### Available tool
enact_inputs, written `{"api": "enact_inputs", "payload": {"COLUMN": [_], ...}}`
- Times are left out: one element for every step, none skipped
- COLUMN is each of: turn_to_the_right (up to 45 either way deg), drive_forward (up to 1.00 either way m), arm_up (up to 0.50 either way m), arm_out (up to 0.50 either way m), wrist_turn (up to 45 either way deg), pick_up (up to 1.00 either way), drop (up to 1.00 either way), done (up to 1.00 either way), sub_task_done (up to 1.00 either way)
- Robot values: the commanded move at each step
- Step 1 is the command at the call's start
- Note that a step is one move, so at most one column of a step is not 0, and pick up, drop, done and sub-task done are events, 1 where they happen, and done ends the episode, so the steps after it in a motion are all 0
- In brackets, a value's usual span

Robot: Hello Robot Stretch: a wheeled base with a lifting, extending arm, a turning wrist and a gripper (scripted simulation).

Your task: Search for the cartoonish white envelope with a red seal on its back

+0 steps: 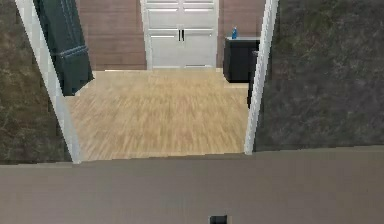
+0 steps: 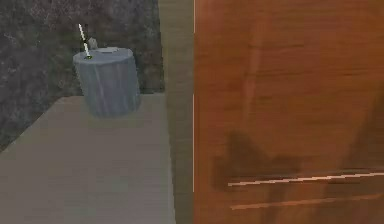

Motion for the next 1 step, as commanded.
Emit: {"api": "enact_inputs", "payload": {"turn_to_the_right": [-45.0], "drive_forward": [0.00], "arm_up": [0.00], "arm_out": [0.00], "wrist_turn": [0.0], "pick_up": [0.00], "drop": [0.00], "done": [0.00], "sub_task_done": [0.00]}}
